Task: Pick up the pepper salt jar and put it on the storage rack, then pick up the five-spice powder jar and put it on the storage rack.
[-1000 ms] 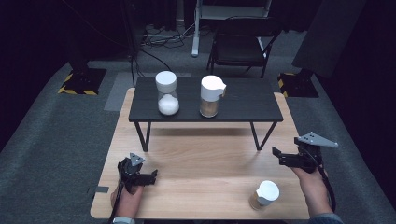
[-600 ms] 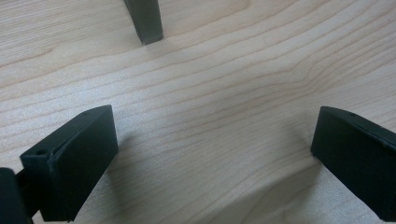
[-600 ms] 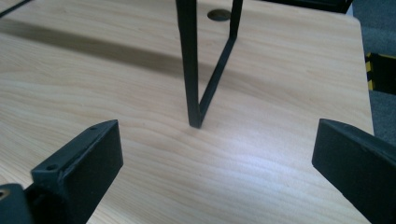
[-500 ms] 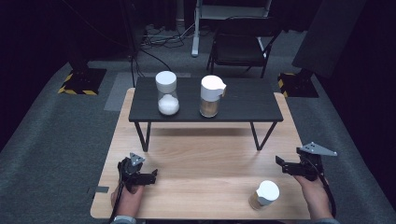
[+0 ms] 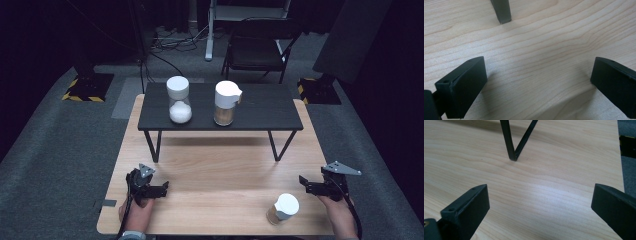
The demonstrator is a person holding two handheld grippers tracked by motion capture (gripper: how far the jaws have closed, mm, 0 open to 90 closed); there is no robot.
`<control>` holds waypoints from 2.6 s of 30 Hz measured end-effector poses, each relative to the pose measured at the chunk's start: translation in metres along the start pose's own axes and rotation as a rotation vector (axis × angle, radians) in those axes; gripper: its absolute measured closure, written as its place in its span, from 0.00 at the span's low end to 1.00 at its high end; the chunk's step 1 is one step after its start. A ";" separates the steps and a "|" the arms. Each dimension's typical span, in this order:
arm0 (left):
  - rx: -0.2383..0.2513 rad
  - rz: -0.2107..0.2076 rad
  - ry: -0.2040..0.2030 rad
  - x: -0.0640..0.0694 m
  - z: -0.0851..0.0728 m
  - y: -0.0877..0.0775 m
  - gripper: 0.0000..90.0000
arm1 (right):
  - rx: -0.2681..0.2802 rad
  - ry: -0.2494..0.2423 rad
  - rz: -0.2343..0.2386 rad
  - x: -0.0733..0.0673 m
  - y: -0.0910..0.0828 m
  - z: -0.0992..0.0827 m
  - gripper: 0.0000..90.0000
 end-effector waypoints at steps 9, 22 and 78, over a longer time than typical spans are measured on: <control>0.000 0.000 -0.001 0.000 0.000 0.000 0.00 | -0.007 -0.012 0.017 0.006 0.010 -0.017 0.02; 0.001 -0.001 0.000 0.000 0.000 0.000 0.00 | -0.035 -0.030 0.002 0.008 0.017 -0.028 0.02; 0.001 -0.001 0.000 0.000 0.000 0.000 0.00 | -0.066 0.012 -0.012 0.015 0.024 -0.037 0.01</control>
Point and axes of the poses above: each handheld gripper's, and its own axes: y roughly forward along the jaws, z roughly out of its top, x roughly to its right, the point moved 5 cm from there along y, roughly forward along the jaws, and after that the axes turned 13 degrees about y, right-handed, at the moved point
